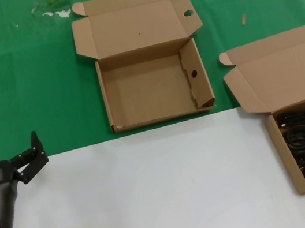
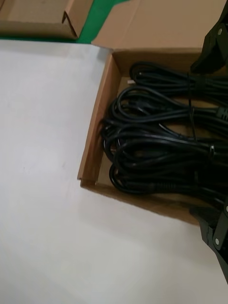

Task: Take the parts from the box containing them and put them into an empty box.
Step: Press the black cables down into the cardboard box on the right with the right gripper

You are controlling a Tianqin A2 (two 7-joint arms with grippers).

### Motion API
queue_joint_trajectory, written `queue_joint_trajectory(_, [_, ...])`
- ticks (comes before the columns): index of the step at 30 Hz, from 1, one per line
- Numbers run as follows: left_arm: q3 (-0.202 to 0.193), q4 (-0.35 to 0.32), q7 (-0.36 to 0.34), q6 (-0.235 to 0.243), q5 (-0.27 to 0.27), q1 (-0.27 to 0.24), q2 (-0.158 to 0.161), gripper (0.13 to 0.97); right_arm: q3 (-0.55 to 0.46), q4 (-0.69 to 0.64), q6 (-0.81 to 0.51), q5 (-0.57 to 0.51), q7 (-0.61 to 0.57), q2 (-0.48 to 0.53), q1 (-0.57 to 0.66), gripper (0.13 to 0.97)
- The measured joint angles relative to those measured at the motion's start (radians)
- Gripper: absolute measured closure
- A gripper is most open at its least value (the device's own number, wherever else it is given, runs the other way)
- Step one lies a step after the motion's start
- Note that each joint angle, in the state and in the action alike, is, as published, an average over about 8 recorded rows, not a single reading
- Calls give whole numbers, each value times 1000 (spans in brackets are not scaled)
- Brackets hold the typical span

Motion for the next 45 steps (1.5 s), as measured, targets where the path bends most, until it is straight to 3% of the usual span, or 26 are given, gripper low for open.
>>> queue_joint_trajectory(14, [0,0,-1,0,0,0,0,132,-5,-20,7,7,-13,2,-8,163])
queue_joint_trajectory(23, [0,0,0,0,0,0,0,132,-14,-49,9,-4,-23,-6,21,264])
queue_joint_trajectory(45, [0,0,0,0,0,0,0,132,-27,-64,14,-12,-37,-17,33,732])
